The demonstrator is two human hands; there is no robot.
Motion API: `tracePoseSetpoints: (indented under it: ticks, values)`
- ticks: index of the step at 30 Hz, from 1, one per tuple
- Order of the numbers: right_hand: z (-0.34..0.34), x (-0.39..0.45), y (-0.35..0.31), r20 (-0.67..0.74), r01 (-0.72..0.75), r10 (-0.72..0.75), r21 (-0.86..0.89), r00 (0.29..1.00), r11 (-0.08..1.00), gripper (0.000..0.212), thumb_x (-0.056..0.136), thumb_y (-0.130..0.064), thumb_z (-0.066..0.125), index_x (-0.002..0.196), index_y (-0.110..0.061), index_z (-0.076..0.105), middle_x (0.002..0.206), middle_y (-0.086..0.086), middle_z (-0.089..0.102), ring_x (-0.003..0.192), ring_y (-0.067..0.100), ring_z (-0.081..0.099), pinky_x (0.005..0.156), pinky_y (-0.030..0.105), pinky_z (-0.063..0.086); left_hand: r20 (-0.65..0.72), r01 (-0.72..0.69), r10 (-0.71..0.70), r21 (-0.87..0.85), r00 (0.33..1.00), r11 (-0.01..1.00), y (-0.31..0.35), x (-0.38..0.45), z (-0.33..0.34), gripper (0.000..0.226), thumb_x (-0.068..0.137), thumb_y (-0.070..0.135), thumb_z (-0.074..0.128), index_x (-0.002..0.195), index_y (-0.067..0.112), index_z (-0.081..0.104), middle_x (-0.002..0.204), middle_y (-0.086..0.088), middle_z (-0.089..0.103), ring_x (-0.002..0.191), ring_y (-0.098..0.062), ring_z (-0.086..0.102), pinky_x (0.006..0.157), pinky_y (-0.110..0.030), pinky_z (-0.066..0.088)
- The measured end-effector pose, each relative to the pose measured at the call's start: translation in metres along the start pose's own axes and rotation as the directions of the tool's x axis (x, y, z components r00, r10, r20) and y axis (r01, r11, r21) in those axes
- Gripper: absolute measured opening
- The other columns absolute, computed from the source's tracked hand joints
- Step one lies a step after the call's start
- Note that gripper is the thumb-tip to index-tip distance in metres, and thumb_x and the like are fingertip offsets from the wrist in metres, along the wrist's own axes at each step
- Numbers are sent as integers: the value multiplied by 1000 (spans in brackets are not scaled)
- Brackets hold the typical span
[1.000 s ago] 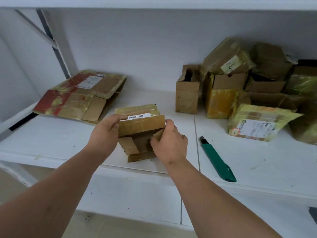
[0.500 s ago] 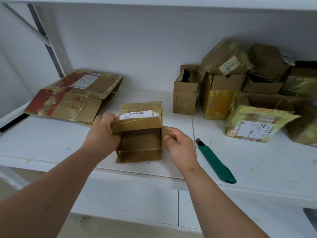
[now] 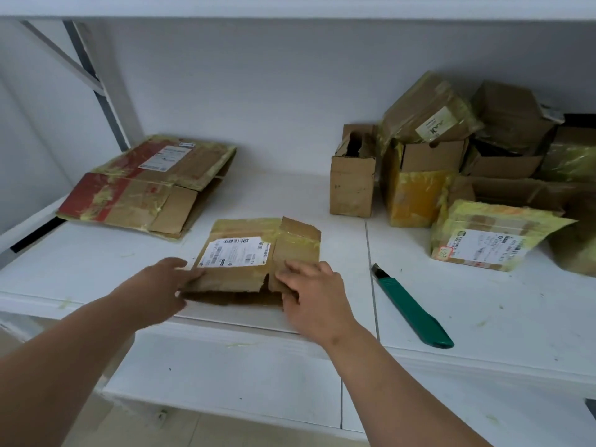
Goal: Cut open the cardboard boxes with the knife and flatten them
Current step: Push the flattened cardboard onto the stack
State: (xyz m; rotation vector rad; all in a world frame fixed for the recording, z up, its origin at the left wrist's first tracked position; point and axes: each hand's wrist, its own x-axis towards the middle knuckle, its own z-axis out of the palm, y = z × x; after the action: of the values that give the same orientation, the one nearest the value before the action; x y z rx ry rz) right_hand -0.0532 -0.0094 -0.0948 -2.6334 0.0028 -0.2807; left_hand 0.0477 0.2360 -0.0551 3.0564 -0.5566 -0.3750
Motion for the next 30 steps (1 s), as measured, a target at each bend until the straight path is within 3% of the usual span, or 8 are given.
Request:
tracePoseSetpoints:
  ticks: [3,8,13,18,21,23,26,30]
  values:
    - [11,-3,3,163,-10,29,-112,986,994,54,94,-39,50,147,-33,43,161,-13,27,147,16,16,116,38,12,184,5,-9,21,983,1000,-5,1,12,72,89,34,61,152,33,27,160,8,19,143,-19,29,114,-29,28]
    - [7,2,1,154,-80,83,-24,985,996,45,98,-53,42,137,-33,54,157,-15,33,148,11,16,120,40,-5,151,77,-32,-300,988,951,20,5,-1,55,80,51,34,112,16,61,126,-11,61,107,-24,58,90,-32,43]
    - [6,4,2,152,-66,79,-88,985,994,44,102,-41,40,145,-35,43,150,-12,44,148,18,19,120,42,-1,142,25,-5,-137,990,990,34,12,19,76,93,63,44,155,33,14,162,-2,15,145,-28,26,117,-40,24]
    - [-1,-8,-1,86,-4,26,-249,996,969,38,96,-46,41,129,-36,58,125,-11,63,117,16,53,103,34,10,145,-30,44,-102,988,994,41,17,20,74,77,52,38,149,38,29,159,9,21,142,-23,29,116,-45,24]
    - [0,-9,-1,-3,9,-10,-295,1000,956,32,95,-43,44,120,-32,62,113,-9,66,106,17,59,93,33,18,123,-48,58,-85,991,995,49,20,21,66,89,26,44,150,38,24,161,11,16,147,-20,19,119,-51,14]
    - [1,-2,3,-34,-7,-2,-268,999,963,46,93,-47,48,137,-33,51,129,-5,55,120,21,50,102,36,25,84,-51,57,-74,995,996,61,21,21,63,96,20,39,152,37,17,163,7,11,149,-18,12,120,-52,7]
    - [1,7,14,131,20,15,-261,991,965,66,96,-54,37,156,-33,18,164,-4,12,150,22,9,121,40,5,6,-49,50,-101,999,994,76,23,30,58,99,55,23,152,36,15,164,2,1,151,-20,2,120,-51,7]
    - [6,12,25,360,3,115,-310,926,951,70,98,-62,20,158,-31,0,165,-10,-13,151,13,-17,121,45,-13,96,-32,28,44,995,999,82,21,47,122,52,94,-7,155,29,-6,163,2,-18,150,-22,-15,119,-53,-3]
